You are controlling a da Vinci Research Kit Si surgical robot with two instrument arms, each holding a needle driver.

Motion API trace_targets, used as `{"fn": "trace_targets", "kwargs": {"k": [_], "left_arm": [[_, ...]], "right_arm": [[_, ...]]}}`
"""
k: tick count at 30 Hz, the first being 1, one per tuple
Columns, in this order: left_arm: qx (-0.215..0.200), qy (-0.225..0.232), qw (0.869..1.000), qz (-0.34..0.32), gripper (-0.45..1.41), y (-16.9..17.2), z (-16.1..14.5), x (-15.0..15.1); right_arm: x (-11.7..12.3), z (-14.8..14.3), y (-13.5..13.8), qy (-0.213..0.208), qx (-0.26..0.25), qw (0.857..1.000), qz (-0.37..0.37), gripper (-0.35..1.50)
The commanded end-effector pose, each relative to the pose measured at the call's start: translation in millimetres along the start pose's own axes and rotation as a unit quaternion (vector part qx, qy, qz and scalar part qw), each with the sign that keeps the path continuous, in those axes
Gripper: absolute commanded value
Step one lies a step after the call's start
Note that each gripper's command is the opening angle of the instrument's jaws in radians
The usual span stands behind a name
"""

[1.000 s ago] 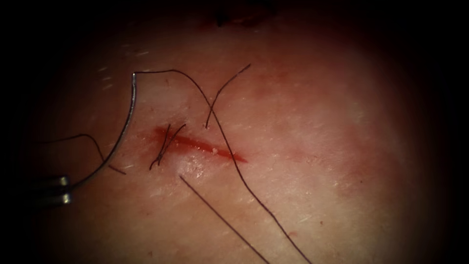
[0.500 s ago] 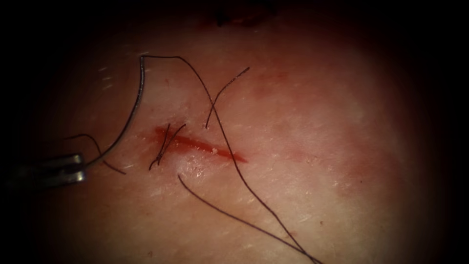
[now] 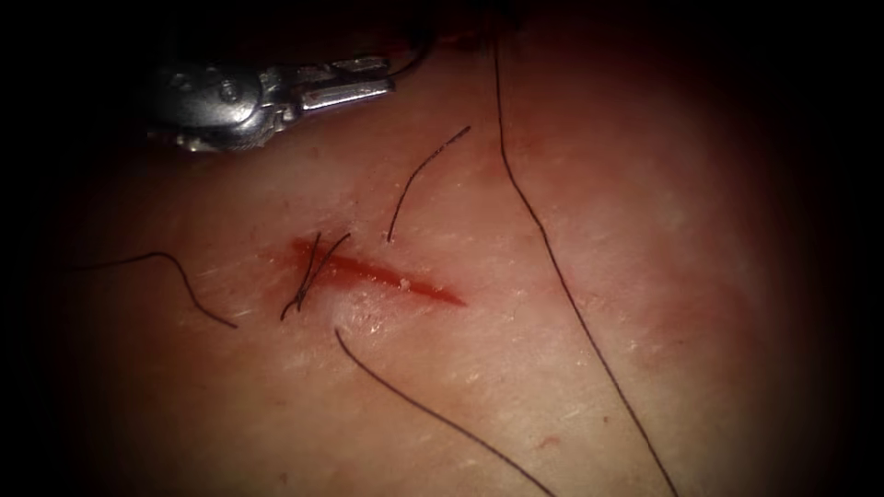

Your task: Wound Closure

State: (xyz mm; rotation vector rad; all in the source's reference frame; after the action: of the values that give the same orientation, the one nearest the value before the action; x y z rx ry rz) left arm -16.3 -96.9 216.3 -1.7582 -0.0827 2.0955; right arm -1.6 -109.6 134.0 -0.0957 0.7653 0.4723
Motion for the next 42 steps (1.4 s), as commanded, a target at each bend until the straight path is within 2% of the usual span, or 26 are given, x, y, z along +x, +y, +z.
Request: {"fn": "trace_targets", "kwargs": {"k": [1, 12, 16, 21, 24, 31, 32, 33, 35, 38, 40, 42], "left_arm": [[-0.005, 0.001, 1.000, -0.006, -0.45, 1.7, 1.6, -0.4], [-0.020, 0.017, 0.999, -0.029, -0.45, 3.0, 11.8, -0.7], [-0.020, 0.019, 0.999, -0.042, -0.45, 3.7, 15.7, -2.3], [-0.031, 0.012, 0.997, -0.070, -0.45, 5.6, 18.9, -4.9], [-0.045, 0.000, 0.994, -0.099, -0.03, 6.4, 19.4, -5.9], [-0.061, -0.018, 0.984, -0.165, 0.56, 6.7, 16.1, -5.3], [-0.064, -0.021, 0.981, -0.181, 0.69, 6.7, 15.5, -5.0], [-0.065, -0.029, 0.975, -0.209, 0.93, 6.6, 14.8, -4.7], [-0.048, -0.057, 0.970, -0.232, 1.18, 6.4, 13.4, -3.8], [-0.052, -0.093, 0.964, -0.245, 1.25, 6.5, 12.1, -1.9], [-0.058, -0.092, 0.960, -0.257, 1.25, 7.1, 11.0, 0.4], [-0.062, -0.091, 0.962, -0.251, 1.25, 7.6, 10.5, 1.5]], "right_arm": [[0.2, 0.7, -1.2, 0.003, 0.005, 1.000, 0.007, 1.48], [1.1, 1.0, 1.5, 0.016, -0.008, 0.999, 0.028, 1.48], [1.2, 1.1, 1.4, 0.019, -0.010, 0.999, 0.029, 1.48], [1.4, 1.3, 1.3, 0.019, -0.011, 0.999, 0.029, 1.48], [1.6, 1.6, 1.1, 0.020, -0.008, 0.999, 0.030, 1.48], [2.3, 2.7, 0.7, 0.024, 0.000, 0.999, 0.032, 1.48], [2.4, 2.8, 0.8, 0.025, 0.002, 0.999, 0.032, 1.48], [2.7, 3.1, 1.0, 0.027, 0.004, 0.999, 0.034, 1.48], [3.1, 3.6, 1.6, 0.029, 0.002, 0.999, 0.037, 1.48], [4.1, 4.7, 3.2, 0.036, -0.002, 0.998, 0.045, 1.48], [4.7, 6.4, 5.0, 0.038, 0.001, 0.998, 0.050, 1.48], [4.8, 6.9, 5.5, 0.038, 0.001, 0.998, 0.051, 1.48]]}}
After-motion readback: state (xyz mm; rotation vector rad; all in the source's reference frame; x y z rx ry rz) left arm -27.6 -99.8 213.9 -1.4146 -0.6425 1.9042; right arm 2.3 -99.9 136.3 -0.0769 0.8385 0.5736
